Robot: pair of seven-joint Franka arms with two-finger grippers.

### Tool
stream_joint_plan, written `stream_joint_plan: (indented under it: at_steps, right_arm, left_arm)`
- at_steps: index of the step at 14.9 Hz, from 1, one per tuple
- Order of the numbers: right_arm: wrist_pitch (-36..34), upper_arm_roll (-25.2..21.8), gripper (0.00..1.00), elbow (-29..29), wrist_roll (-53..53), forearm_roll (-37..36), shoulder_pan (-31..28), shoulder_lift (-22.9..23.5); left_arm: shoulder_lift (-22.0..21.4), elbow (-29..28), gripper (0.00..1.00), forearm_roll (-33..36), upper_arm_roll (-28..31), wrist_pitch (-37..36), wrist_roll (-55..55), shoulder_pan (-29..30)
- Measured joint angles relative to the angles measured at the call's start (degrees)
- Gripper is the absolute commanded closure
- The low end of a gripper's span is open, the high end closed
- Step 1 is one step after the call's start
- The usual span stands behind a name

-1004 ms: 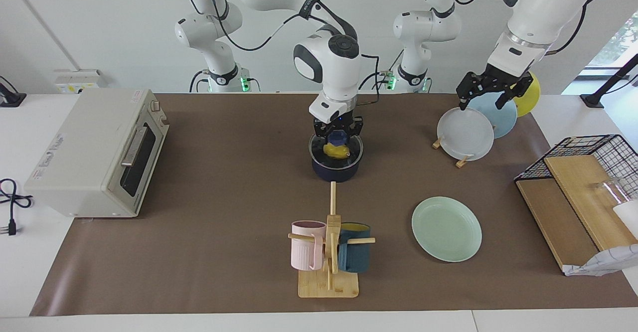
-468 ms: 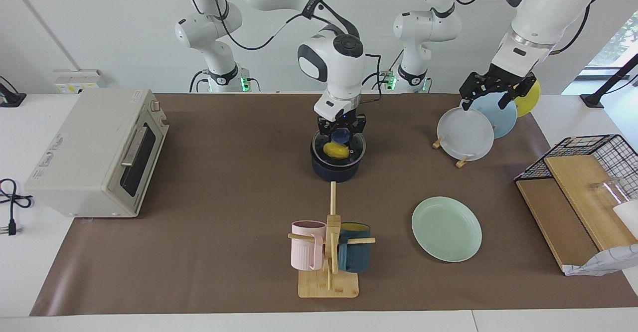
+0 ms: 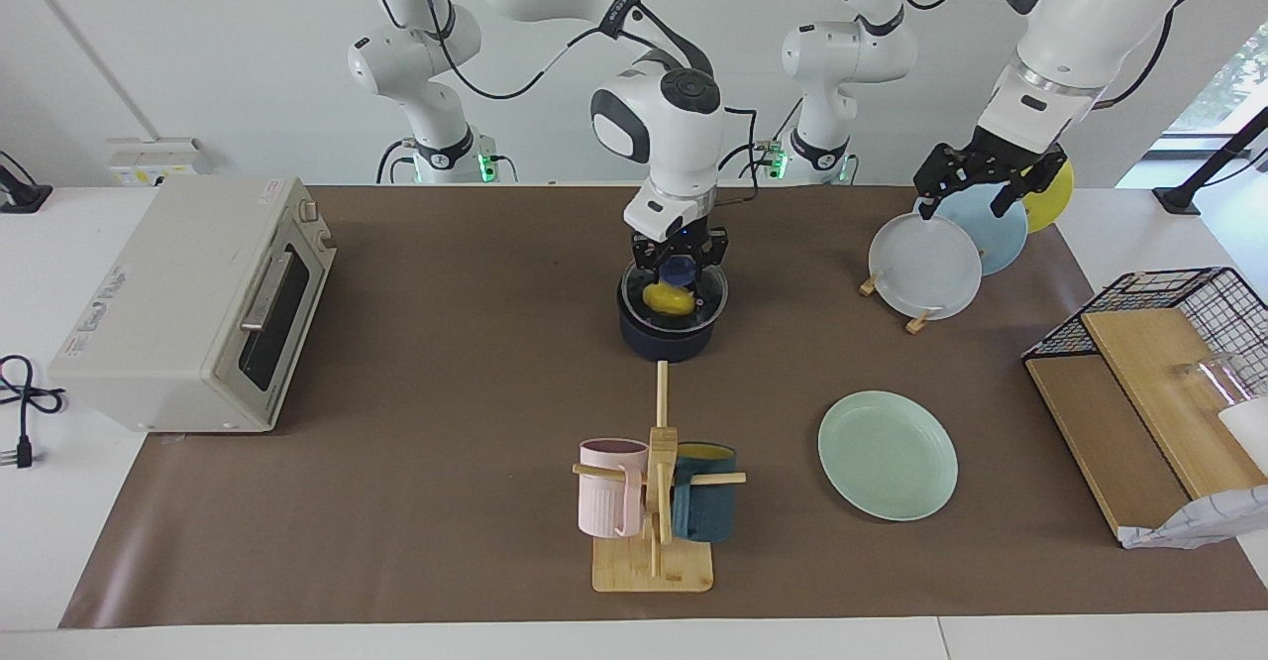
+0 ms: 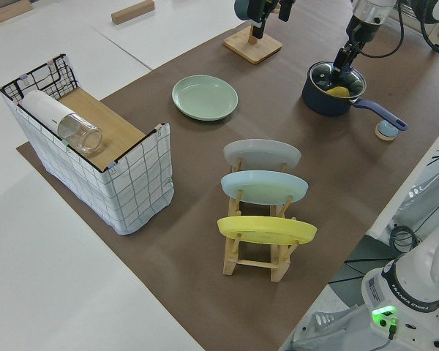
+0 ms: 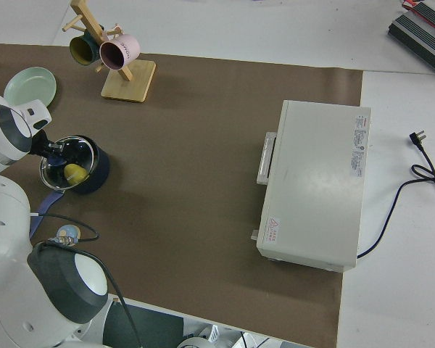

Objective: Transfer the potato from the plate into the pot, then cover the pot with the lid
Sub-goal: 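Lower the glass lid onto the saucepan with the right gripper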

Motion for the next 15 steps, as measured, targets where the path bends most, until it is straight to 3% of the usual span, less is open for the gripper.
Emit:
stream_joint_plan:
  at_steps: [15]
  right_arm:
    - [0.82,-0.01,1.00,-0.85,-0.52,-2.42,-0.01,-0.41]
  left_arm:
    - [0.00,0.00,0.00,0.00,0.77,0.00,3.08,0.06]
